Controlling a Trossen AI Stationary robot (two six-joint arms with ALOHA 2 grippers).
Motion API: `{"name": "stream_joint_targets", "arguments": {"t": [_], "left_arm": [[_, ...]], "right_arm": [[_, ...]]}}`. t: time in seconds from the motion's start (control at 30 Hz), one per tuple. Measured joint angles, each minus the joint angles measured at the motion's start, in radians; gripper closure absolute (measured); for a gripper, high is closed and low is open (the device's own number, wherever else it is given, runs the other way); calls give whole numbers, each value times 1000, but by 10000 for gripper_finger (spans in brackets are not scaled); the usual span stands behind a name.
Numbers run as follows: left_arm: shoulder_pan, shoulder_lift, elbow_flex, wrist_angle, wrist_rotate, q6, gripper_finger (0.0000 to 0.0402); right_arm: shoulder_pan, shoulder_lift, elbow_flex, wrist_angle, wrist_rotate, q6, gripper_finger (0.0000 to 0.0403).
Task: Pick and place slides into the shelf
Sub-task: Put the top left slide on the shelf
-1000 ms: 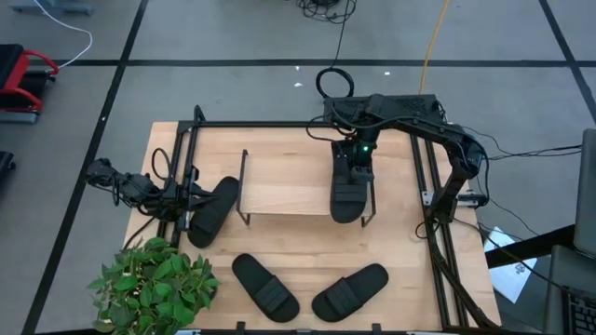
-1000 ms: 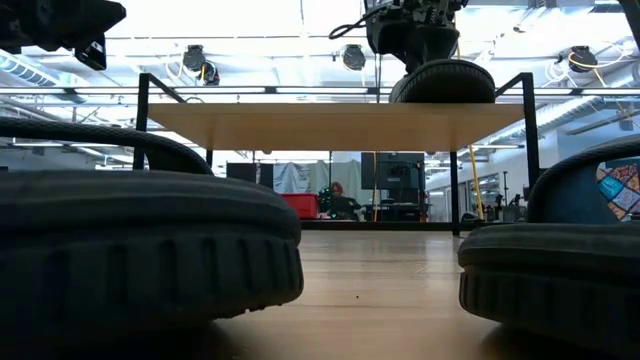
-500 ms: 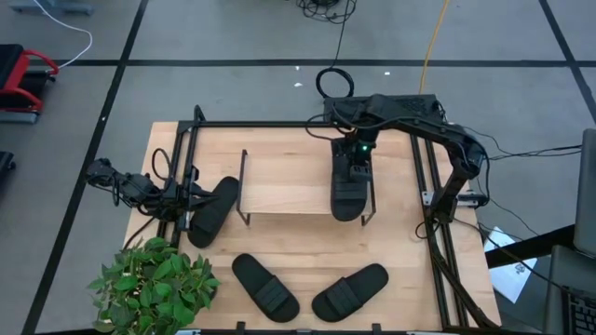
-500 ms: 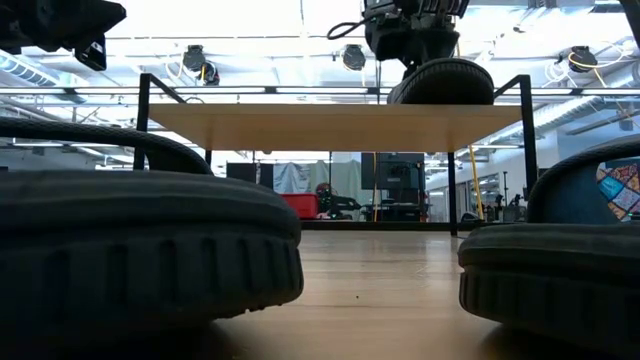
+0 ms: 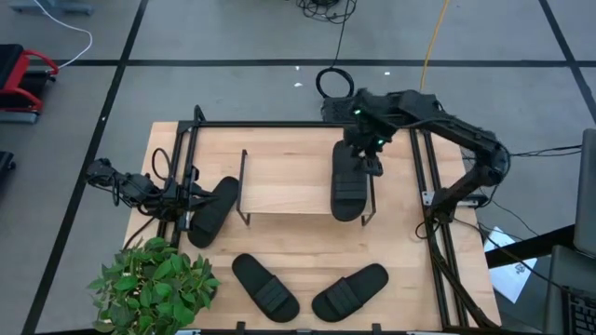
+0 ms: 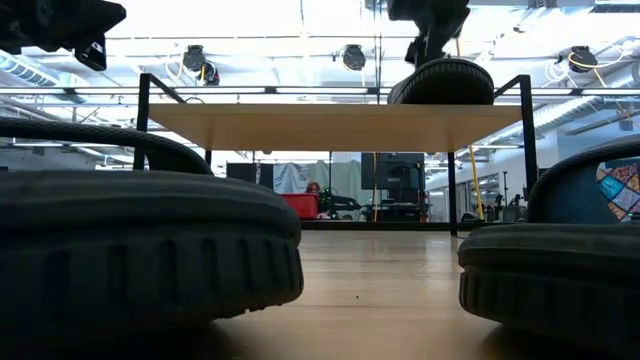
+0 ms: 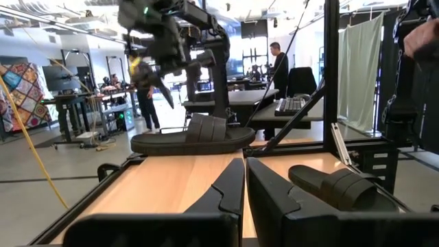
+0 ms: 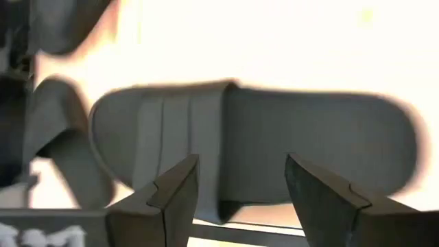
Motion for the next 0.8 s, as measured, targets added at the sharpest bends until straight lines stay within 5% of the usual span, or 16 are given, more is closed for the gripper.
{"name": "stream_joint_targets", "arguments": {"t": [0.13, 0.37, 0.57, 0.8], "left_arm": [[0, 0, 0, 0, 0, 19, 378], [0, 0, 0, 0, 1, -3, 378], [0, 0, 0, 0, 2, -35, 378], [0, 0, 17, -6, 1, 58, 378]], "right_arm": [[25, -112, 0, 107, -32, 17, 238], [231, -348, -142, 394, 15, 8, 391], [348, -570, -484, 739, 120, 119, 395], [424, -756, -929, 1175, 52, 198, 400]]}}
